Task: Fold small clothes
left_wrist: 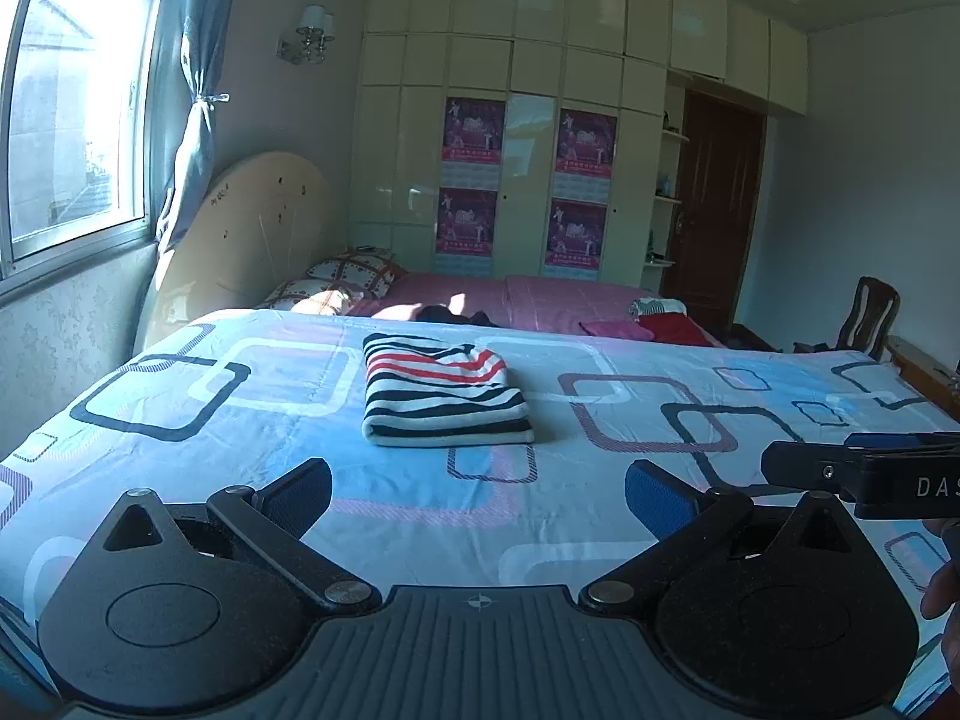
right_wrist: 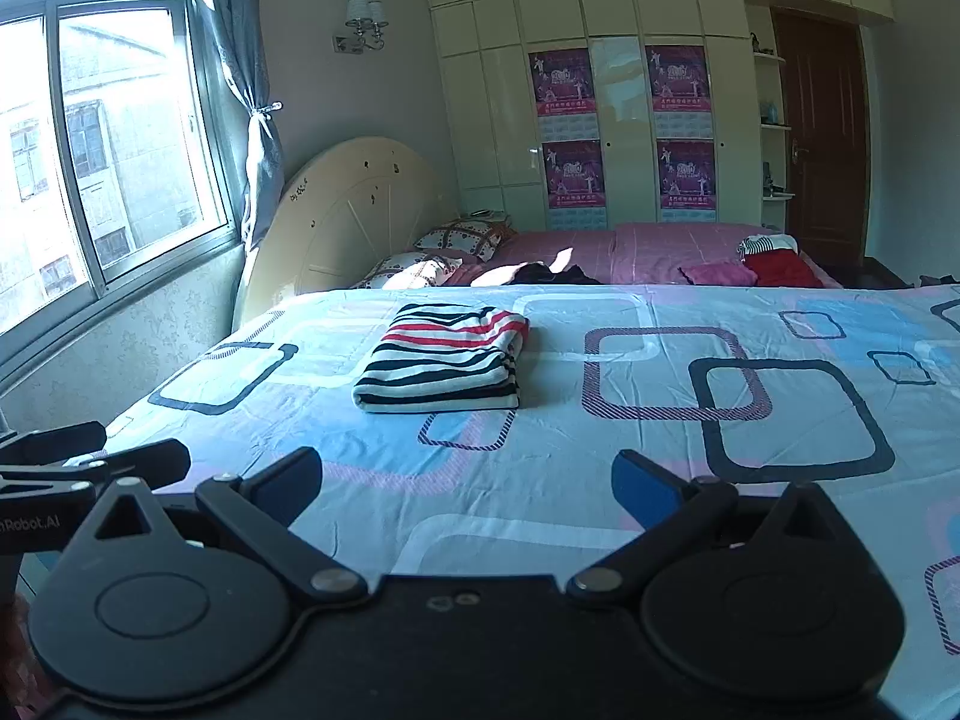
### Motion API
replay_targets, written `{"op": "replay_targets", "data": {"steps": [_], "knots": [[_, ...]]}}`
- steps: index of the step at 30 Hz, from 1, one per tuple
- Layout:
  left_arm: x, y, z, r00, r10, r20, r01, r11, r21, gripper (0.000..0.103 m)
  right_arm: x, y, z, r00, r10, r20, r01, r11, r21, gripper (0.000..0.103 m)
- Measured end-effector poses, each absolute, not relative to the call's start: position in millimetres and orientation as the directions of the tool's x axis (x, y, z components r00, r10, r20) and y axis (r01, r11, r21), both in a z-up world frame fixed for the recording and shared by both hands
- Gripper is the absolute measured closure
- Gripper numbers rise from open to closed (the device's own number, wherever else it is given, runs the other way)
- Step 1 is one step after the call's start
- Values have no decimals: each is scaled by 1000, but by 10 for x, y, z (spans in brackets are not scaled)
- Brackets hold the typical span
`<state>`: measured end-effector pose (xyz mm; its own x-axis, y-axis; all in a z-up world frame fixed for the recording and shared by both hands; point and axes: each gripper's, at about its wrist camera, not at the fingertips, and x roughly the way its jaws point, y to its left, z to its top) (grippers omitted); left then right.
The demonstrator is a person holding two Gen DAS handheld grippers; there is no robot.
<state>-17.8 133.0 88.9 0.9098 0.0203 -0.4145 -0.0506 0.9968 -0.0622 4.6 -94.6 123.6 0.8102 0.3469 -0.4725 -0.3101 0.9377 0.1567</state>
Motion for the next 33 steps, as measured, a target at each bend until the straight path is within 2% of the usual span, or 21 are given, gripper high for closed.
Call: {"op": "replay_targets", "data": {"steps": [33], "knots": [[-152, 1215, 1018, 921, -3, -390, -20, 998, -55, 0, -45, -949, 1346, 828, 336, -449, -304, 942, 145, 0]]}}
